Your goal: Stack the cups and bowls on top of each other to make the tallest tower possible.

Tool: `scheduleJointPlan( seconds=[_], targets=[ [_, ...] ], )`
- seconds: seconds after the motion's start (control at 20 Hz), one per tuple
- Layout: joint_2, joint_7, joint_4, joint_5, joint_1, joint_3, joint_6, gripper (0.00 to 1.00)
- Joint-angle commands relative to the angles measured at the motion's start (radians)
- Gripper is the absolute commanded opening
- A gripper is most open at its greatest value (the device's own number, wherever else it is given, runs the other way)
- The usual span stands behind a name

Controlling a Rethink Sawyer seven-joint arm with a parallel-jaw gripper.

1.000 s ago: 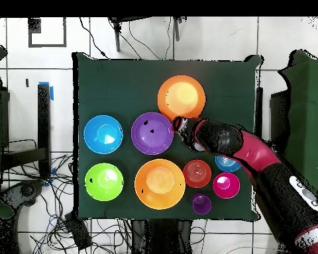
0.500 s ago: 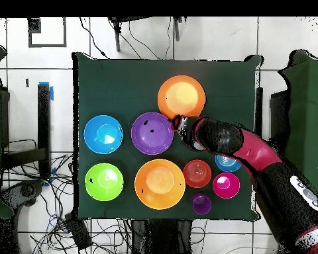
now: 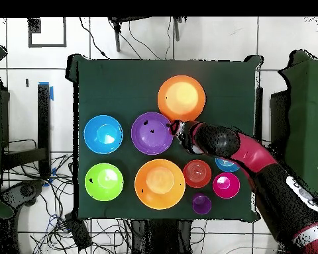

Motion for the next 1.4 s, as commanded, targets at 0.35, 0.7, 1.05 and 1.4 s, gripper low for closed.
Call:
scheduleJointPlan(
  seconds=[0.35, 0.7, 1.05, 1.4],
  targets=[
    [-0.015, -0.025, 0.032, -0.113, -0.006, 0.034, -0.073, 1.0],
    [-0.057, -0.017, 0.029, -0.091, -0.009, 0.053, -0.041, 1.0],
    [0.018, -0.003, 0.034, -0.122, 0.002, 0.023, -0.103, 1.0],
    [0.041, 0.013, 0.031, -0.128, 0.017, 0.007, -0.124, 1.0]
  ],
)
